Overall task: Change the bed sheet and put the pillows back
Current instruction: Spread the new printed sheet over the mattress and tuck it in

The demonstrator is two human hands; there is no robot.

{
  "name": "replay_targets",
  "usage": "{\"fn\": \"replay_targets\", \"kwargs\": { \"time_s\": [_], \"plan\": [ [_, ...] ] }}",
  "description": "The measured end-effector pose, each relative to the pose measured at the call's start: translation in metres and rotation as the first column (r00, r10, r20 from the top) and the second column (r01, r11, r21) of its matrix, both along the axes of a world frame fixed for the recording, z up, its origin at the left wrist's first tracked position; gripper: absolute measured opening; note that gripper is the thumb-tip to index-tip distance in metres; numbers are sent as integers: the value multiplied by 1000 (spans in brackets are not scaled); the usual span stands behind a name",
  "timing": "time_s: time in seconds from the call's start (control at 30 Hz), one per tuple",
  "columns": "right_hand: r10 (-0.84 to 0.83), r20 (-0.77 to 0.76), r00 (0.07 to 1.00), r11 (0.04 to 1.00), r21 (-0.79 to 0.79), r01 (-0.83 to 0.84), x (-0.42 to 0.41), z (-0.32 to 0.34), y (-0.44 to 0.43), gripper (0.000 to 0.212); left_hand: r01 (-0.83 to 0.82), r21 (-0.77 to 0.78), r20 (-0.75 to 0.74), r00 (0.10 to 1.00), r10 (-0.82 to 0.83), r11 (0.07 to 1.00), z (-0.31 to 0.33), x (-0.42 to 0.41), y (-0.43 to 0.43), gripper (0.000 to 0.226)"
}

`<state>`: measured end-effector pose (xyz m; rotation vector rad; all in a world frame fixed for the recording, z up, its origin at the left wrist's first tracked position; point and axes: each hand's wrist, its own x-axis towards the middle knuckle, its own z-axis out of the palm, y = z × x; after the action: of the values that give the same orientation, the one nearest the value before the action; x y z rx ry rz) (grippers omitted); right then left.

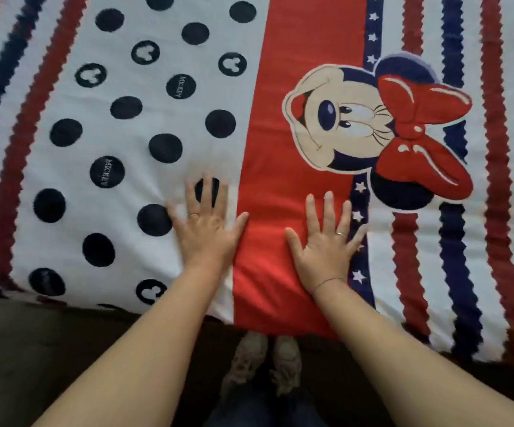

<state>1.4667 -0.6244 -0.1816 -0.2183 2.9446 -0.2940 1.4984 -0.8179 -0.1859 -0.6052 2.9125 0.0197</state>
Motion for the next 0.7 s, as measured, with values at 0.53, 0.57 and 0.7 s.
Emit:
{"fn": "replay_targets", "kwargs": {
  "time_s": [0.53,0.57,0.7],
  "plan": [
    [510,-5,860,858,73,-508,116,-7,-275,80,-273,54,-51,960,275,961,-2,134,-249,77],
    [532,-5,847,844,81,-530,119,-6,-293,80,-273,54,-57,960,276,961,-2,141,-265,77],
    [605,10,797,791,110,-602,133,-3,-371,81,-314,42,-85,945,316,949,-4,176,-338,77]
  ]
}}
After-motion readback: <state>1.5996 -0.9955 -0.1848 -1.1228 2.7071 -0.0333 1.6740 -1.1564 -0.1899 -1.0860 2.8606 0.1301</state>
